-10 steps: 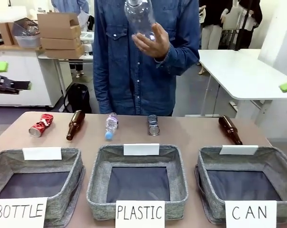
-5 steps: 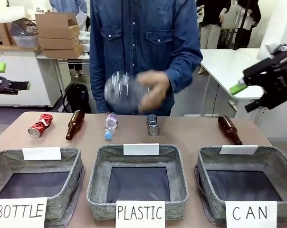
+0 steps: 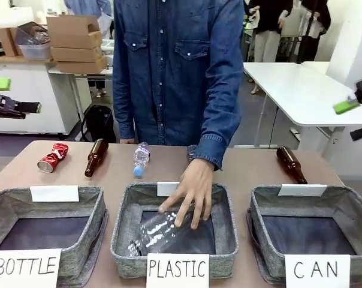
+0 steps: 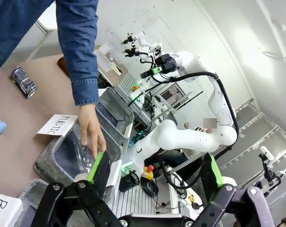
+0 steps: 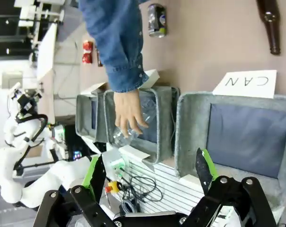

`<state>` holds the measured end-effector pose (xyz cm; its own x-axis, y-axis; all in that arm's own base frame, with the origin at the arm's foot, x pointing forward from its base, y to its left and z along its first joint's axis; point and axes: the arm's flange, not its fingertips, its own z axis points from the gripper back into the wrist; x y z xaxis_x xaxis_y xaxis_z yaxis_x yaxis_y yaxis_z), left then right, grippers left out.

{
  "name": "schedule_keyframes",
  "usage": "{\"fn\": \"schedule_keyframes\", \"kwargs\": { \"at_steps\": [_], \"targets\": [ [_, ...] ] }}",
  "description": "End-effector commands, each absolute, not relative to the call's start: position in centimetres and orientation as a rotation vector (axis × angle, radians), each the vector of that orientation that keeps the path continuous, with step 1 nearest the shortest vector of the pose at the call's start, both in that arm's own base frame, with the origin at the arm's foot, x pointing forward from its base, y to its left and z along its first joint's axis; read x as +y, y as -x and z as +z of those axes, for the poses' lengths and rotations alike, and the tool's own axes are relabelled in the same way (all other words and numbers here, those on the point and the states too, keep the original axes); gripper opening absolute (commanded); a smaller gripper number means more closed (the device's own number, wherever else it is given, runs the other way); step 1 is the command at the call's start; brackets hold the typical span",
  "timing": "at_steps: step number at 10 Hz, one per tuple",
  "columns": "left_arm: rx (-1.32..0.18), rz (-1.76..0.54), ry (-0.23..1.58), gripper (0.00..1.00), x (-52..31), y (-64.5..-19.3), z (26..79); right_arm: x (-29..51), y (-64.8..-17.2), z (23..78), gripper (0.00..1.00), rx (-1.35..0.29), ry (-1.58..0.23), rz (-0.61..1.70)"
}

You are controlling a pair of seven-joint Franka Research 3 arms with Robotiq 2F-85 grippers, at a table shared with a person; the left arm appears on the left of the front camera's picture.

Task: Sort the can waste into the basket.
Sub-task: Pick up the can waste from the table and place it in the right Fabric basket.

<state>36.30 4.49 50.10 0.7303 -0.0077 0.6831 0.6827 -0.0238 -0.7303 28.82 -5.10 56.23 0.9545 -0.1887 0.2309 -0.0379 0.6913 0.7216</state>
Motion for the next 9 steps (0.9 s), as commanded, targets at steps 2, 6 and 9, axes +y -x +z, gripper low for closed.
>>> {"fn": "schedule_keyframes", "kwargs": {
  "at_steps": [2,6,9],
  "targets": [
    [-0.603,-0.621,1.527,1.00,4.4,-36.3,50.4,-1.5,-30.9,56.5,1.00,-0.284,-0.767,-0.014],
    [-0.603,-0.621,1.527,1.00,4.4,-36.3,50.4,2.2,-34.9,57.0,1.00,-0.269,-0.749,0.069],
    [-0.603,-0.621,1.527,1.00,4.4,-36.3,50.4,-1.1,-30.7,56.4,1.00,-0.332,-0.755,-0.027]
  ]
}}
